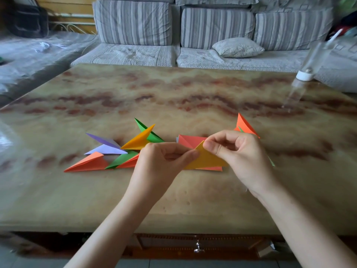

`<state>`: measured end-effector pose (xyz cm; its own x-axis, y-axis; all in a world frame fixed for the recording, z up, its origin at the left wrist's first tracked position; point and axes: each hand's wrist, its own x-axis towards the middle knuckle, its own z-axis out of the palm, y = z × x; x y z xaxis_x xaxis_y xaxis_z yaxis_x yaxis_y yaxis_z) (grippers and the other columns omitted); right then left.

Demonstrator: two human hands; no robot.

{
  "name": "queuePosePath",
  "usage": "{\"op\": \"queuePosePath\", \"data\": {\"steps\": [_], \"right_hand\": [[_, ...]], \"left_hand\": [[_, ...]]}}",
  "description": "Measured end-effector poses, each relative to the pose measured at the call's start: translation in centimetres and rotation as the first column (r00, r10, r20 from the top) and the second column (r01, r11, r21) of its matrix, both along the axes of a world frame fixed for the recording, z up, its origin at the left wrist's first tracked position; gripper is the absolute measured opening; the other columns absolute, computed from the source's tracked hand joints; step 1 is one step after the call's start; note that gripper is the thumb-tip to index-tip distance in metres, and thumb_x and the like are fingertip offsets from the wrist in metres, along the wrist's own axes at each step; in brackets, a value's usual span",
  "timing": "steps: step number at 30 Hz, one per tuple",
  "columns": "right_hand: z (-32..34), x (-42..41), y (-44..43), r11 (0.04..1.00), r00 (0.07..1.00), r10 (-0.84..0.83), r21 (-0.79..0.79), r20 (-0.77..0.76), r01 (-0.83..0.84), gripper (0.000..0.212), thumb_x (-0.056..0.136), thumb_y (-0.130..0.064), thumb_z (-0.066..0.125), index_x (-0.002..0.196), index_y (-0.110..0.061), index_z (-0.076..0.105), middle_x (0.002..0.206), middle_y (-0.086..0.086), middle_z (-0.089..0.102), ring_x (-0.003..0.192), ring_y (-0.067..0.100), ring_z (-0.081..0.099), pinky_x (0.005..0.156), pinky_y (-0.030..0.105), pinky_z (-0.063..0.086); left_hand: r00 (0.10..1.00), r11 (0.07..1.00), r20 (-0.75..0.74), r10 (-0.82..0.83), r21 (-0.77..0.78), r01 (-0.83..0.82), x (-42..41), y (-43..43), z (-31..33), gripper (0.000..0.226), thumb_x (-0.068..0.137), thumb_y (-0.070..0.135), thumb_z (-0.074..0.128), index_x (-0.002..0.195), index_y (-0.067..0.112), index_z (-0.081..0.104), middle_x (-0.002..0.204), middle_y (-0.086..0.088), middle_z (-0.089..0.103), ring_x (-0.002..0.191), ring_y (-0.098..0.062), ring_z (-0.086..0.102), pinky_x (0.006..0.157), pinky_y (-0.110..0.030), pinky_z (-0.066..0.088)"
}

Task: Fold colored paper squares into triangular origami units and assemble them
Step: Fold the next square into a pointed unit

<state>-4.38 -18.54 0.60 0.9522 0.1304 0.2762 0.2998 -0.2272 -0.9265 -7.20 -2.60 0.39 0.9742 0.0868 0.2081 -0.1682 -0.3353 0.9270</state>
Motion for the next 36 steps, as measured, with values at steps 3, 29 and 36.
{"op": "queuePosePath", "data": {"steps": [3,29,36], "right_hand": [[0.0,0.0,0.1,1.000,1.000,-0.022,0.007,-0.003,0.022,0.012,0.080,-0.017,0.071,0.069,-0.023,0.070,0.068,-0.012,0.068,0.068,0.001,0.058,0.068,0.015,0.046],[0.0,0.9,-0.3,0.988,0.998,-0.023,0.152,-0.052,0.031,0.017,0.078,0.008,0.068,0.083,-0.007,0.062,0.058,0.003,0.064,0.049,0.016,0.061,0.048,0.026,0.052],[-2.5,-0.5,2.6,0.993,0.985,0.095,-0.054,-0.145,-0.104,0.022,0.076,-0.001,0.072,0.077,-0.022,0.066,0.064,-0.001,0.064,0.052,0.011,0.057,0.043,0.020,0.041]], "left_hand": [[0.999,1.000,-0.050,-0.017,-0.008,0.016,0.1,0.5,0.1,0.008,0.077,0.020,0.075,0.070,0.024,0.074,0.065,0.011,0.072,0.060,0.005,0.064,0.059,-0.005,0.043],[0.994,0.994,0.014,0.108,0.022,-0.108,1.1,5.5,0.1,0.011,0.081,0.012,0.070,0.071,0.017,0.074,0.063,0.004,0.072,0.056,-0.007,0.067,0.063,-0.013,0.052],[0.958,0.968,0.136,0.251,-0.027,-0.250,1.5,5.7,0.2,0.007,0.082,0.016,0.069,0.077,0.017,0.074,0.067,0.006,0.073,0.059,-0.008,0.069,0.064,-0.020,0.056]]}}
